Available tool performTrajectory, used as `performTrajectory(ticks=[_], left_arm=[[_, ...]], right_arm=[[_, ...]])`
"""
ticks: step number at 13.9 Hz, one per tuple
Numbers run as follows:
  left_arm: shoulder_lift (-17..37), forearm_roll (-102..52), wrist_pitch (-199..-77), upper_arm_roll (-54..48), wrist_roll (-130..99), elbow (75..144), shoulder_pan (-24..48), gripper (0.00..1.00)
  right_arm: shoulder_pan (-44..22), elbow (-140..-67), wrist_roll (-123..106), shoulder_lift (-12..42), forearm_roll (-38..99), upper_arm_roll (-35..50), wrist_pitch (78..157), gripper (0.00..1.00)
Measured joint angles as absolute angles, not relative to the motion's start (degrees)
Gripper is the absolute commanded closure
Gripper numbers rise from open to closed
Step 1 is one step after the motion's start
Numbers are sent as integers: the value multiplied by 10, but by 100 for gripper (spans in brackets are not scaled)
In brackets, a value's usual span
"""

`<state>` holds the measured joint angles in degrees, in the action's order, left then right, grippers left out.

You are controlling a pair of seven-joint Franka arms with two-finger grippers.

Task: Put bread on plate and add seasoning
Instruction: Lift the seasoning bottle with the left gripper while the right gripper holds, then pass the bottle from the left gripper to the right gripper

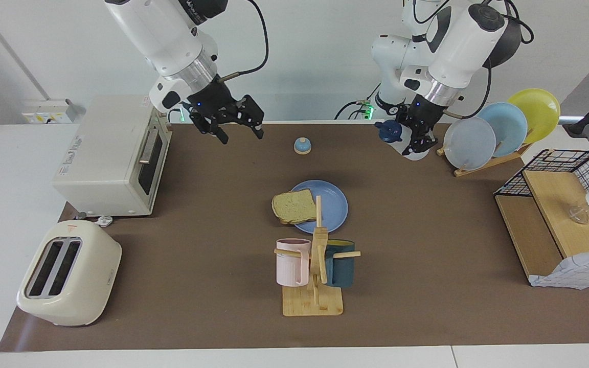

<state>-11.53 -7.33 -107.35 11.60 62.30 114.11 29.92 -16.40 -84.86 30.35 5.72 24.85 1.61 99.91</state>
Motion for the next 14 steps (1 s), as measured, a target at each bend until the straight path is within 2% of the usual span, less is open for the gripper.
performTrajectory(ticks=[3, 5, 7, 11, 14], left_arm=[[-117, -90, -1060, 115, 632, 1141, 307, 100], [-118, -100, -1056, 115, 632, 1141, 313, 100], [-119, -110, -1053, 115, 632, 1141, 313, 100], [-120, -121, -1052, 115, 634, 1142, 313, 100], [-121, -125, -1052, 115, 635, 1142, 314, 100]], right_arm=[[-226, -848, 365, 62, 259, 18, 1060, 11], [-271, -848, 420, 63, 259, 19, 1111, 27], [-308, -848, 469, 65, 259, 19, 1159, 31], [-344, -848, 490, 65, 259, 18, 1199, 45], [-366, -848, 502, 67, 251, 18, 1214, 49]])
